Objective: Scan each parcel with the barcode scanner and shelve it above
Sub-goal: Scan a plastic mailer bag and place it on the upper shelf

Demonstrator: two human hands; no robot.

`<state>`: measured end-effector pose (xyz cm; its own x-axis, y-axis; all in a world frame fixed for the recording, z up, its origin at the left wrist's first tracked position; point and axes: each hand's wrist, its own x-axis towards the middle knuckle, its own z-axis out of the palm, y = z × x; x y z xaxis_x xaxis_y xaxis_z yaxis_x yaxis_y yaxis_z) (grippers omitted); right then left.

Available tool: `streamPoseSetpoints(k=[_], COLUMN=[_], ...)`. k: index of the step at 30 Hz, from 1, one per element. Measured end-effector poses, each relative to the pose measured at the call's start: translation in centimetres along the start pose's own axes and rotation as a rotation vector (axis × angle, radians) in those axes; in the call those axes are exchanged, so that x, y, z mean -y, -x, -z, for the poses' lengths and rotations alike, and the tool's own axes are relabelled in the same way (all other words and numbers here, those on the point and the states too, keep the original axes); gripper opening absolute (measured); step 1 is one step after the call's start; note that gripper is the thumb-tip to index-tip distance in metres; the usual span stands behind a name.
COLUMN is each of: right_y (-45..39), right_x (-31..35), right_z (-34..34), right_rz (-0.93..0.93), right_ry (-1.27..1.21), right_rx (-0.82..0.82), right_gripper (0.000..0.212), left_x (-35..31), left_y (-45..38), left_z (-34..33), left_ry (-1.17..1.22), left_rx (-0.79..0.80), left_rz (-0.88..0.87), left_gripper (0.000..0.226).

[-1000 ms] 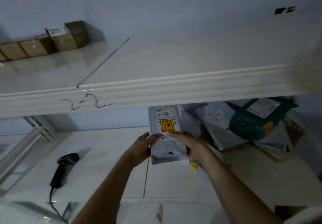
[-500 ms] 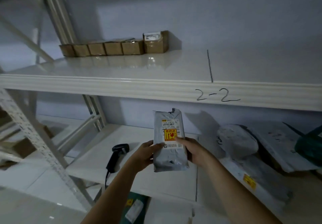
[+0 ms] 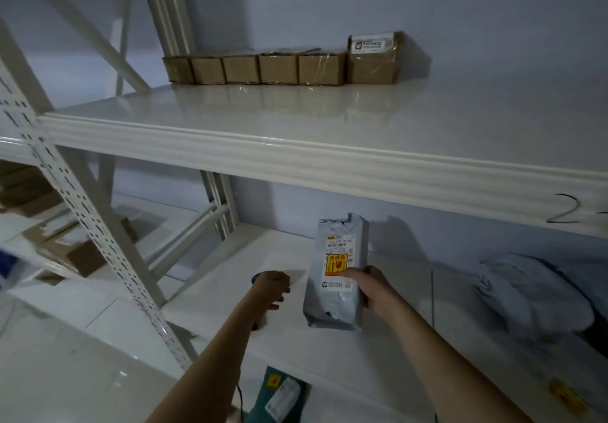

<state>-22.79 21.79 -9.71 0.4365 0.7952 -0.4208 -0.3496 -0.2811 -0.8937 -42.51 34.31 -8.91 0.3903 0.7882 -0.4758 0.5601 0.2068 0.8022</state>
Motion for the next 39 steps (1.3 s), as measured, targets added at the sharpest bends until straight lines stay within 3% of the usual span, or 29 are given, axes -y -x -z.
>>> streamPoseSetpoints(k=[5,11,16,20,23,29,33,39], right_y=[-4.3,-7.2,-7.9,-7.3,-5.9,-2.8,-0.3,2.5], right_x=[0.4,0.4,0.1,-0.3,-0.9,-2.5,-4.1,-5.1], right_z=[-0.8,-1.4,-1.4,-2.0,-2.8,-3.3,-3.1,-3.2], right_rz=[0.004,-0.010,-0.018,-0.023,-0.024,-0.044,-0.030,0.057], right_ry=[0.035,0.020,0.014,-0.040,-0.109,-0.096,-0.083,-0.183], right_rx=[0.028,0.079,0.044,-0.043,-0.142,-0.319,-0.449,-0.500], right_gripper=[0.033,0.034,0.032,0.036,0.034,0.039,0.043,0.048], left_x=[2.1,4.2,5.1,4.7,3.5,1.1,-0.7,-3.2], left_y=[-4.8,-8.2,-10.0,-10.3,-10.0,-9.0,-6.5,-2.8], left_z=[3.4,3.9,4.1,3.9,3.6,4.1,4.0,2.1], left_ry=[-0.151,-0.333,-0.516,-0.509,-0.415,-0.074,0.103,0.067], left_rx=[-0.160,-0.089,-0.020,0.155,0.201,0.140,0.304,0.413], left_rz=[0.062,0.253,0.216,0.175,0.046,-0.181,-0.166,-0.303], left_gripper=[0.034,0.069,0.056,0.048,0.038,0.014,0.008,0.008])
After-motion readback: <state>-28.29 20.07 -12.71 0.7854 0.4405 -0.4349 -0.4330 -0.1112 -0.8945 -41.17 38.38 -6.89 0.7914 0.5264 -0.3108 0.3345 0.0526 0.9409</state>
